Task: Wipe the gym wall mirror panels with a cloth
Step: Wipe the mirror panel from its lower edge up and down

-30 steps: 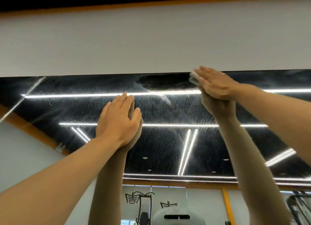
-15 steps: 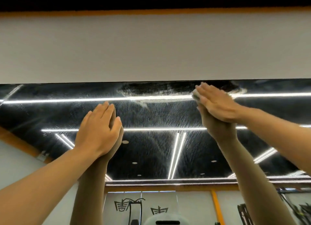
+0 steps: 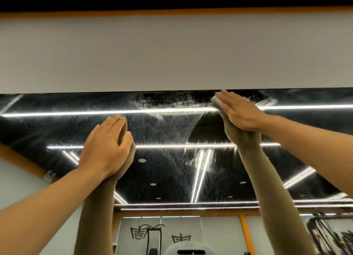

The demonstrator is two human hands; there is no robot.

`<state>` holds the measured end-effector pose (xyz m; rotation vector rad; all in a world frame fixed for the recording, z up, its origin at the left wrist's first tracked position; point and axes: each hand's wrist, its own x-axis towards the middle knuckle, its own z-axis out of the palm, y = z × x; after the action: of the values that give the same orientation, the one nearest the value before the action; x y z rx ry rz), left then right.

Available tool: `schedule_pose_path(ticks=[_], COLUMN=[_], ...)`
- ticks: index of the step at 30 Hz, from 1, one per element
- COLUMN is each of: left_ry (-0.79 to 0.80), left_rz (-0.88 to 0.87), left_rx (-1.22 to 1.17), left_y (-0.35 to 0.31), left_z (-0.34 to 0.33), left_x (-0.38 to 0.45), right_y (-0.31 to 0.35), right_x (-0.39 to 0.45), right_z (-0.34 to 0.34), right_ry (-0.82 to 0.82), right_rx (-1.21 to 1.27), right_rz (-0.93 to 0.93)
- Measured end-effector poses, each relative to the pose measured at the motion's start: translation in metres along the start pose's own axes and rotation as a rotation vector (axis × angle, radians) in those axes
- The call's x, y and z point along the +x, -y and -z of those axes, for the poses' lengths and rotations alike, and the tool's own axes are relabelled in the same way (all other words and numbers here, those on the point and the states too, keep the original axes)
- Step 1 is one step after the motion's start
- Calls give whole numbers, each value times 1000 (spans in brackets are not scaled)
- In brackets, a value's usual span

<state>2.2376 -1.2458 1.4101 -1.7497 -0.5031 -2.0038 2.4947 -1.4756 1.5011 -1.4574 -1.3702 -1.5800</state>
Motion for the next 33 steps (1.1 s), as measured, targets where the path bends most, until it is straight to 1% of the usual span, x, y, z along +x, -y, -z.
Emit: schedule_pose_path(ticks=[2,3,5,7,10,11,12,14,15,16,17,19,23,26,28,30,33], left_ry=[3,-1,-3,2,-1,0,4,13,19,20,14,2,23,65,80,85,97], left_rz=[6,6,5,3,-4,-5,-6,-6,-4,2,7,13,17,6,-4,-16,-40], left_rx=[-10,-12,-16,-17,-17,-18,-19,-20,-20,-20,-18,-22,-51,-73,-84,-87,-106], left_y=[-1,0,-1,-2,-3,-3,-3,-2,-3,-4,-4,-4,-3,-1,-1,1,3], left_z=[0,0,1,2,3,3,3,4,4,3,3,2,3,7,8,10,13], left_x=[-1,-1,0,-1,-1,0,0,0,-1,-1,-1,-1,-2,-3,-2,-1,-2], right_y=[-1,5,27,55,99,107,111,112,112,110,110,110,123,144,155,163,165], right_x=[25,33,31,9,-50,-65,-75,-80,-78,-72,-63,-37,34,83,99,93,42], right_z=[0,-2,-7,-18,-35,-37,-36,-29,-25,-23,-22,-27,-40,-46,-50,-54,-56], right_ry=[-68,-80,-84,-35,149,226,305,425,449,439,413,347,186,137,111,85,167], right_rx=[-43,-57,-35,49,72,61,56,51,42,35,24,-5,-35,-50,-83,-82,9], right_rz=[-124,-153,-118,45,428,528,586,632,649,669,677,636,438,278,211,242,399])
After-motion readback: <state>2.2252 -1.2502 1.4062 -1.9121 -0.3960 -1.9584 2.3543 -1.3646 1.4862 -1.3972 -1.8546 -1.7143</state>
